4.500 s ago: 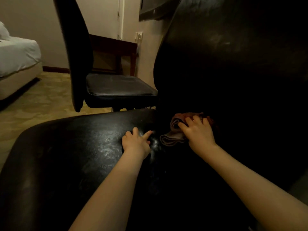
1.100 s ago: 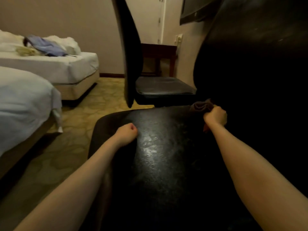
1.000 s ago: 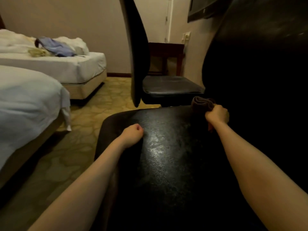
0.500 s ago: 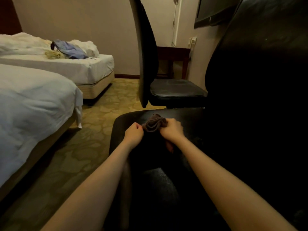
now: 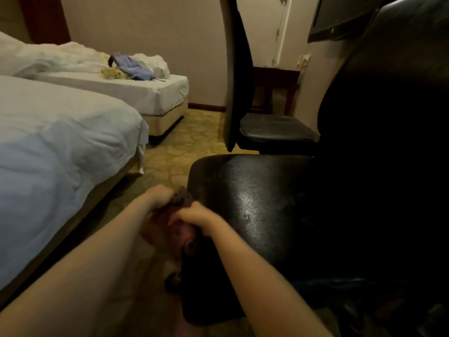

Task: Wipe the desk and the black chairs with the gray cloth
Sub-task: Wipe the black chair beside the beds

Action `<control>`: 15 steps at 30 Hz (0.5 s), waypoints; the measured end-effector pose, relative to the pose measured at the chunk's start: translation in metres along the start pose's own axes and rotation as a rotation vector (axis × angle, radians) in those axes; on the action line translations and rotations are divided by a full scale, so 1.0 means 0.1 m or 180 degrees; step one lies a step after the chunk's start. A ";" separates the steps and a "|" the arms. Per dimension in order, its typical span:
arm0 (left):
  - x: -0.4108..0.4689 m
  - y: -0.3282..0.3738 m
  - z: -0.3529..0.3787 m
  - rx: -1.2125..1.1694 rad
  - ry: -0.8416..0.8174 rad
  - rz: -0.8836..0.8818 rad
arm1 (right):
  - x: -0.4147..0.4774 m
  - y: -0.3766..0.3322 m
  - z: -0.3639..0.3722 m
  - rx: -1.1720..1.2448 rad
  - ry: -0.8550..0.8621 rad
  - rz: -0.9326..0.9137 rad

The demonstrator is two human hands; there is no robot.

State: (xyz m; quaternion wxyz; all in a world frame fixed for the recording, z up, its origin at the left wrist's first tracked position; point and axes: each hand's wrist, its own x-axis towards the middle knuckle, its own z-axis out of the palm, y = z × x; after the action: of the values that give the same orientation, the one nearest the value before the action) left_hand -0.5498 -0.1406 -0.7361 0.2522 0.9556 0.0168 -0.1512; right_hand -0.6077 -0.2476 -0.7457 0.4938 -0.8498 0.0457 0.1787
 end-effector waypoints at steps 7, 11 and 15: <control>-0.41 0.40 -0.23 0.0280 0.0353 0.0400 | -0.09 0.03 -0.10 0.0927 0.0390 -0.0175; -0.64 0.93 -0.31 -0.0440 0.0971 0.0897 | -0.51 -0.04 -0.73 0.1273 0.0647 -0.0548; -0.80 1.52 -0.09 -0.1048 0.1295 0.1396 | -0.92 0.15 -1.36 0.1554 0.0863 -0.0897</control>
State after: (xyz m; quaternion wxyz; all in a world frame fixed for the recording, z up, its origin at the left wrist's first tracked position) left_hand -0.6073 -0.2649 -0.6324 0.4211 0.8935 -0.1150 0.1051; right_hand -0.6627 -0.3806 -0.6653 0.6926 -0.7201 0.0345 -0.0228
